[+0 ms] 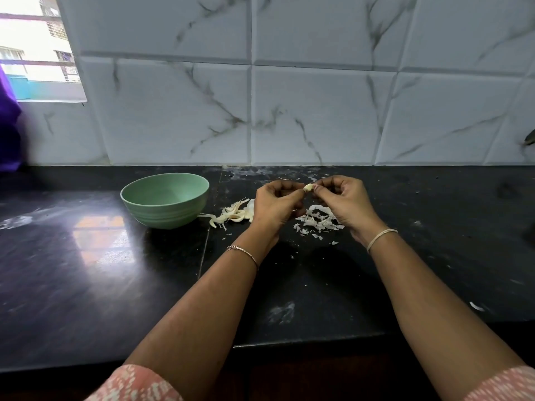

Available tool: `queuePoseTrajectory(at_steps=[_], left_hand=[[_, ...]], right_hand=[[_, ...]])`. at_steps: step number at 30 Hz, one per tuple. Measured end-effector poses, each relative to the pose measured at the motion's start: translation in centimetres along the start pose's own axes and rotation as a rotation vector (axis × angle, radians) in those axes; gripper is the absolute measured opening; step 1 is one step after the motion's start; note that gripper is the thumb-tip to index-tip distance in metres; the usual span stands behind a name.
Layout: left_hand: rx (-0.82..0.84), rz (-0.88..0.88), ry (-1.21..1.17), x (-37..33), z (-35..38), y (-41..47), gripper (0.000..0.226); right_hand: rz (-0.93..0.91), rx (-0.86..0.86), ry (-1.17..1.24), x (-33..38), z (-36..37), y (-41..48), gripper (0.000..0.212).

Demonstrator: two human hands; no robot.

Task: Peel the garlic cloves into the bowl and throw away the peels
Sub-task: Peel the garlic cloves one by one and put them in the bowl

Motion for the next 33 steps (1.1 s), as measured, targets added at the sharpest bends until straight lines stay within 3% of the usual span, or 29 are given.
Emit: queuePoseTrajectory(at_steps=[6,11,15,21,27,33], left_hand=[[0.074,-0.037,0.002,0.3,0.2,0.2,0.003],[0.041,0.031,0.105,0.6,-0.1,0.9,0.007],[-0.05,0.125,0.328,0.8,-0.4,1.7,0.011],[-0.07,0.158,0.432,0.7,-0.3,1.7,0.021],[0.006,0.076,0.289,0.7,0.1,1.4,0.006],[0.057,-0.037,0.008,0.4,0.0,0.8,0.009]], right_hand=[[0.013,-0.014,0.039,0.0,-0.2,0.1,0.013],[0.007,-0.006,0.04,0.0,-0.1,0.1,0.013],[-0.046,0.025,-0.053,-0.1,0.1,0.2,0.014],[-0.091,0.049,-0.214,-0.7,0.1,0.5,0.003],[-0.078,0.049,-0.184,-0.8,0.3,0.5,0.002],[-0.017,-0.024,-0.071,-0.5,-0.1,0.4,0.012]])
Point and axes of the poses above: each hand's wrist, its own y-axis towards the middle knuckle, its own z-axis out of the palm, x = y × z, the point moved 4 cm from there along y, towards the middle knuckle, and after that the axes turned 7 degrees about -z, right-handed, at the moved point
